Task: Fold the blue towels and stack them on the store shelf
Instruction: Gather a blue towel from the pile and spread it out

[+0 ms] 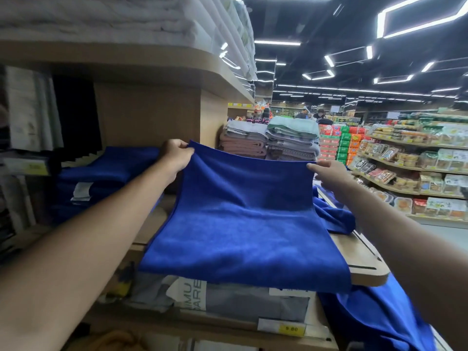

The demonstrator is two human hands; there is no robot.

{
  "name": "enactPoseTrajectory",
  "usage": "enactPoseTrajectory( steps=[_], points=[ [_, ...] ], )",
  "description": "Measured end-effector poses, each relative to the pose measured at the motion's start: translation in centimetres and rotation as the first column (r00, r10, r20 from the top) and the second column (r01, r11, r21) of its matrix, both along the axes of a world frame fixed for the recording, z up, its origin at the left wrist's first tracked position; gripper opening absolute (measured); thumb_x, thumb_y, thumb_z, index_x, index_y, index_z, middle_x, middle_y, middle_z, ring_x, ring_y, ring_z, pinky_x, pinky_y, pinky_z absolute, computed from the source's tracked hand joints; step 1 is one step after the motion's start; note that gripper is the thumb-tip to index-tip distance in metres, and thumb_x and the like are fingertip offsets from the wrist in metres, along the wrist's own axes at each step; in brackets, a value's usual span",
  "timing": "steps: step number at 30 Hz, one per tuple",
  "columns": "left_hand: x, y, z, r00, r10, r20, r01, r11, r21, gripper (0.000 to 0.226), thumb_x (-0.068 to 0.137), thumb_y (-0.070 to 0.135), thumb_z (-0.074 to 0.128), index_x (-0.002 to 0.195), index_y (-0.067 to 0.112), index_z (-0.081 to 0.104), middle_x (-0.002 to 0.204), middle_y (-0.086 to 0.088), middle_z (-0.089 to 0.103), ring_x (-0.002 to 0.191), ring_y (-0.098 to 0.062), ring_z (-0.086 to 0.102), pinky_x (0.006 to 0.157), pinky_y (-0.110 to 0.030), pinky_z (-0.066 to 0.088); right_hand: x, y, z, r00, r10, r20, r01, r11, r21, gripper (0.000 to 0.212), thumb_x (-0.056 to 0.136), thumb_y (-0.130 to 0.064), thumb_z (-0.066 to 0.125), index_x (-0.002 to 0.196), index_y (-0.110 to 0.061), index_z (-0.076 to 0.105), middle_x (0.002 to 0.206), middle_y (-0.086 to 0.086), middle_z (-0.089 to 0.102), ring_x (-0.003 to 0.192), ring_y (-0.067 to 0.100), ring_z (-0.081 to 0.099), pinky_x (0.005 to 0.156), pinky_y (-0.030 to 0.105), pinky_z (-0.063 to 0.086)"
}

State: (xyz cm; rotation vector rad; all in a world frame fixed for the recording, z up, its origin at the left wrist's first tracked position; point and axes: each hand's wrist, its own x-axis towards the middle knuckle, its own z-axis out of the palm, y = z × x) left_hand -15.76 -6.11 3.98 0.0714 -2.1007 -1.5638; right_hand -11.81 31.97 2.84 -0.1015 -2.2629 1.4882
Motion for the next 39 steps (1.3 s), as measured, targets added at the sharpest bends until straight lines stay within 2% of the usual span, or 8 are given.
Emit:
enactPoseTrajectory(
  steps=[6, 13, 18, 22, 26, 30, 34, 39],
  points=[
    [6.4, -2.0, 2.3, 0.978, -0.167, -0.126, 0.161, 0.985, -0.055, 0.018, 0.093, 0.010, 0.063, 0.080, 0.022, 0.064, 0.083, 0.001, 0.065, 0.088, -0.016, 0.060, 0.085, -0.037, 0.055, 6.5, 1.9, 2.1, 0.982, 0.139, -0.129, -0.135, 0.990, 0.035, 0.007, 0.099, -0.021, 0.065, 0.101, -0.018, 0.071, 0.104, 0.006, 0.072, 0.101, 0.019, 0.064, 0.089, 0.036, 0.050],
    [16.7, -6.5, -1.1, 0.885, -0.415, -0.211, 0.324, 0.874, -0.361, 0.024, 0.089, 0.001, 0.070, 0.089, 0.025, 0.071, 0.083, 0.020, 0.074, 0.079, 0.007, 0.066, 0.075, -0.007, 0.048, 16.2, 3.3, -0.3, 0.948, 0.250, -0.195, -0.160, 0.908, 0.388, 0.013, 0.089, -0.011, 0.074, 0.092, -0.023, 0.076, 0.089, -0.008, 0.075, 0.083, 0.006, 0.069, 0.073, 0.018, 0.054],
    [20.0, -8.9, -7.5, 0.893, -0.450, 0.007, 0.368, 0.719, -0.590, 0.037, 0.084, 0.000, 0.075, 0.089, 0.036, 0.076, 0.108, 0.019, 0.069, 0.107, -0.003, 0.066, 0.094, -0.027, 0.052, 21.1, 3.1, -5.1, 0.894, 0.448, -0.008, -0.325, 0.659, 0.678, 0.009, 0.081, -0.041, 0.078, 0.088, -0.037, 0.076, 0.109, -0.016, 0.068, 0.109, 0.009, 0.065, 0.090, 0.021, 0.048],
    [21.2, -8.5, -8.3, 0.914, -0.402, 0.050, 0.339, 0.692, -0.638, 0.037, 0.080, 0.012, 0.063, 0.093, 0.044, 0.075, 0.118, 0.028, 0.063, 0.115, 0.004, 0.060, 0.096, -0.022, 0.049, 21.2, 1.7, -5.3, 0.917, 0.399, -0.011, -0.249, 0.593, 0.766, 0.030, 0.091, -0.067, 0.057, 0.094, -0.042, 0.072, 0.113, -0.022, 0.064, 0.115, 0.006, 0.060, 0.096, 0.031, 0.046],
    [19.9, -2.0, -6.0, 0.923, -0.381, -0.047, 0.277, 0.747, -0.605, 0.041, 0.083, 0.015, 0.044, 0.104, 0.032, 0.075, 0.116, 0.017, 0.070, 0.113, -0.002, 0.061, 0.103, -0.025, 0.045, 17.6, -5.4, -3.9, 0.926, 0.376, -0.015, -0.246, 0.636, 0.732, 0.041, 0.096, -0.059, 0.046, 0.118, -0.035, 0.069, 0.127, -0.016, 0.064, 0.120, 0.005, 0.056, 0.103, 0.037, 0.045],
    [16.8, 4.5, -6.6, 0.945, -0.200, 0.259, 0.327, 0.541, -0.775, 0.031, 0.102, 0.030, 0.036, 0.112, 0.017, 0.063, 0.136, -0.007, 0.061, 0.122, -0.027, 0.056, 0.104, -0.041, 0.043, 14.0, -13.2, -5.5, 0.931, 0.266, 0.251, -0.356, 0.506, 0.786, 0.043, 0.104, -0.047, 0.041, 0.130, -0.016, 0.057, 0.145, 0.003, 0.051, 0.139, 0.024, 0.043, 0.110, 0.040, 0.035],
    [15.9, 3.9, -8.9, 0.920, -0.095, 0.379, 0.385, 0.386, -0.838, 0.056, 0.105, 0.046, 0.023, 0.157, 0.025, 0.029, 0.167, 0.008, 0.020, 0.153, -0.009, 0.016, 0.125, -0.041, 0.011, 13.6, -12.0, -7.1, 0.943, 0.127, 0.308, -0.332, 0.414, 0.847, 0.075, 0.097, -0.073, 0.022, 0.153, -0.025, 0.037, 0.165, -0.007, 0.028, 0.153, 0.015, 0.022, 0.121, 0.038, 0.019],
    [16.1, 1.8, -9.5, 0.922, -0.040, 0.385, 0.373, 0.358, -0.856, 0.066, 0.101, 0.061, 0.020, 0.161, 0.032, 0.014, 0.168, 0.012, 0.007, 0.154, -0.005, 0.004, 0.125, -0.040, 0.004, 14.9, -5.2, -7.4, 0.926, -0.029, 0.377, -0.325, 0.448, 0.833, 0.111, 0.073, -0.094, 0.003, 0.163, -0.028, 0.010, 0.170, -0.012, 0.004, 0.156, 0.009, 0.006, 0.124, 0.037, 0.009]
  ],
)
